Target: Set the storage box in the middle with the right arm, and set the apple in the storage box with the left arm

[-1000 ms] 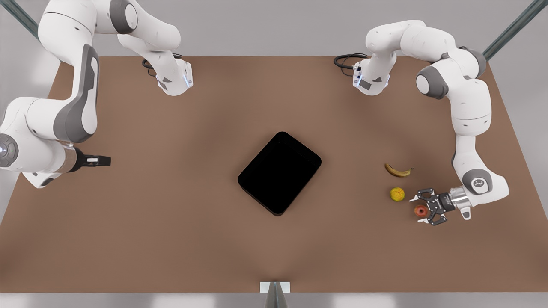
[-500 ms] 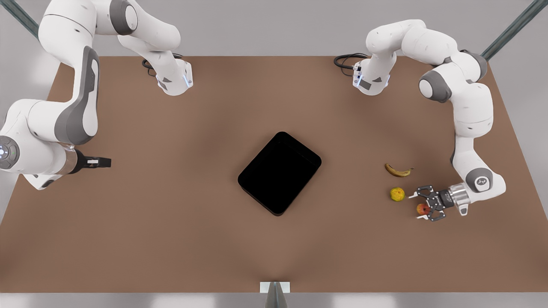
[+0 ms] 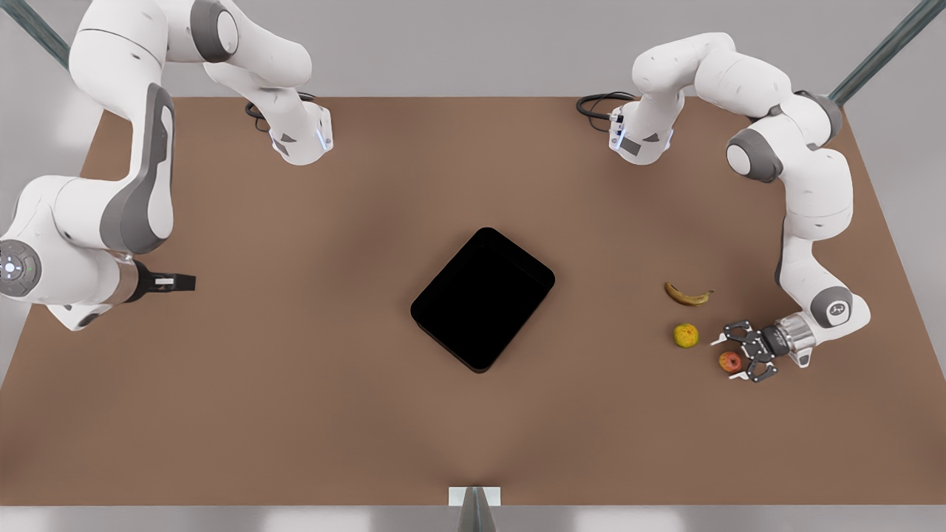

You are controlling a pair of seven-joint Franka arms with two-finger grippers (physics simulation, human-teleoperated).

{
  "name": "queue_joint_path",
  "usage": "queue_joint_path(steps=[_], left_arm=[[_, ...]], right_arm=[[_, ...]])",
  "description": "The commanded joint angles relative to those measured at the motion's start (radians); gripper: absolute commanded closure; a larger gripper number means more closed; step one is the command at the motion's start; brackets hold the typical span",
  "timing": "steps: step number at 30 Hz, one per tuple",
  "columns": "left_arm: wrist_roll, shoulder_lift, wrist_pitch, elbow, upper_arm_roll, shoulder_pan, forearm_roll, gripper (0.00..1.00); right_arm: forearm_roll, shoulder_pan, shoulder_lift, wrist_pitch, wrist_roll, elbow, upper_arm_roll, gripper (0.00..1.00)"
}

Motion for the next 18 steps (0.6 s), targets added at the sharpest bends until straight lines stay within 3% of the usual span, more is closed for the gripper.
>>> queue_joint_path(steps=[1, 3, 4, 10, 12, 13, 18], left_arm=[[0.0, 0.0, 0.0, 0.0, 0.0, 0.0, -0.01, 0.08], [0.0, 0.0, 0.005, -0.002, -0.006, 0.0, -0.013, 0.25], [0.002, 0.001, 0.011, -0.003, -0.008, 0.0, -0.021, 0.28], [-0.007, 0.006, 0.008, 0.0, -0.008, 0.0, -0.02, 0.33], [-0.01, 0.005, 0.005, 0.001, -0.008, 0.0, -0.02, 0.49], [-0.01, 0.005, 0.003, 0.001, -0.008, 0.0, -0.02, 0.52], [-0.021, 0.0, -0.003, 0.001, -0.009, 0.0, -0.018, 0.54]], right_arm=[[-0.002, 0.0, 0.0, 0.0, 0.0, 0.0, 0.0, 0.0], [-0.002, -0.001, 0.003, 0.0, -0.002, 0.0, 0.0, 0.0], [-0.002, 0.0, 0.003, 0.0, -0.002, 0.0, 0.0, 0.0], [-0.003, 0.0, 0.003, 0.0, -0.002, 0.0, 0.0, 0.0], [-0.003, -0.001, 0.003, 0.0, -0.002, 0.0, 0.0, 0.0], [-0.003, -0.004, 0.003, 0.0, -0.002, 0.0, 0.0, 0.0], [-0.003, -0.008, 0.005, 0.0, -0.006, 0.0, 0.0, 0.0]])
